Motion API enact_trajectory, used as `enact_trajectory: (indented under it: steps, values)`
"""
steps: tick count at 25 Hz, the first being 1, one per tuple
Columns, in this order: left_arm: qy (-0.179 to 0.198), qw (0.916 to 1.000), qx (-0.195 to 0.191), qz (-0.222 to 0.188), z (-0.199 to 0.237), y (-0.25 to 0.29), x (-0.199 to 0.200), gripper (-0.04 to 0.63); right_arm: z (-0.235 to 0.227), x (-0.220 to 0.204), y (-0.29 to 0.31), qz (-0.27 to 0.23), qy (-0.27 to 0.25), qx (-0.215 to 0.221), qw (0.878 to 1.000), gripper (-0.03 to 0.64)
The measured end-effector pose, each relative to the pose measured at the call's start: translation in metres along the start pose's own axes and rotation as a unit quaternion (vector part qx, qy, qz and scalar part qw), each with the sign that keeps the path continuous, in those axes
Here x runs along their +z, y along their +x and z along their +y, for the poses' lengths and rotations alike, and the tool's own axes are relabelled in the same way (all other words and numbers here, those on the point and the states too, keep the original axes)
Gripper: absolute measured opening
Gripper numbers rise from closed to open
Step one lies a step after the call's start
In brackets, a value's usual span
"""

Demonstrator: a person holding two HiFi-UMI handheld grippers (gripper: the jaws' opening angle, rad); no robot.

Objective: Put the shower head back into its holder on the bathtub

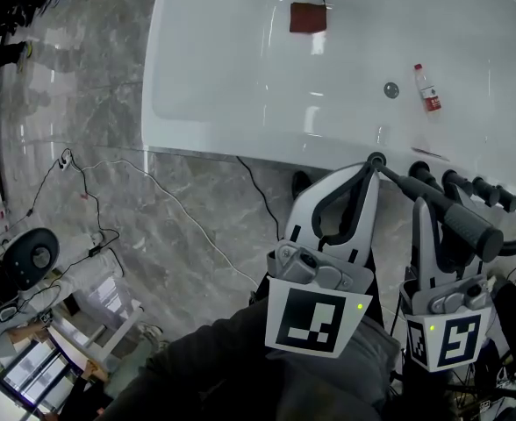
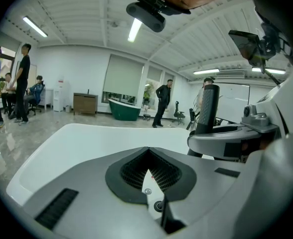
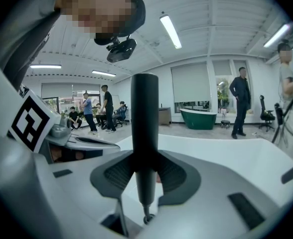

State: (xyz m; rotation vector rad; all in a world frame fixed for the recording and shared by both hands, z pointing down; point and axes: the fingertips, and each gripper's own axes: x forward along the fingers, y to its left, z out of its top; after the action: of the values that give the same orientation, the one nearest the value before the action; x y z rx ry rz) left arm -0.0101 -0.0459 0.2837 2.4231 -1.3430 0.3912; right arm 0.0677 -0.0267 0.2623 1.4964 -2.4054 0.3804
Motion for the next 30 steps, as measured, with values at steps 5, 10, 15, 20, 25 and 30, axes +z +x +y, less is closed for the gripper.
enact_trajectory:
  steps: [5, 10, 15, 20, 25, 30]
  values:
    - [-0.003, 1.0000, -0.002, 0.001, 0.001, 0.004, -0.003, 0.003, 0.000, -0.007, 0.002, 0.000, -0.004, -0.003, 1.000, 0.143]
    - [-0.004, 1.0000, 0.000, 0.007, 0.005, 0.008, -0.008, 0.003, 0.002, -0.014, 0.007, 0.004, -0.009, -0.001, 1.000, 0.143]
    - [-0.004, 0.9999, 0.001, 0.010, 0.010, 0.012, -0.016, 0.003, 0.001, -0.023, 0.013, 0.008, -0.011, -0.001, 1.000, 0.143]
    - [-0.008, 0.9998, 0.005, 0.018, 0.014, 0.014, -0.023, 0.003, 0.002, -0.031, 0.018, 0.012, -0.013, 0.000, 1.000, 0.143]
    - [-0.008, 0.9998, 0.006, 0.018, 0.017, 0.016, -0.023, 0.003, 0.002, -0.035, 0.022, 0.015, -0.015, 0.000, 1.000, 0.143]
    - [-0.009, 0.9997, 0.004, 0.024, 0.018, 0.016, -0.029, 0.003, 0.002, -0.041, 0.024, 0.020, -0.015, 0.000, 1.000, 0.143]
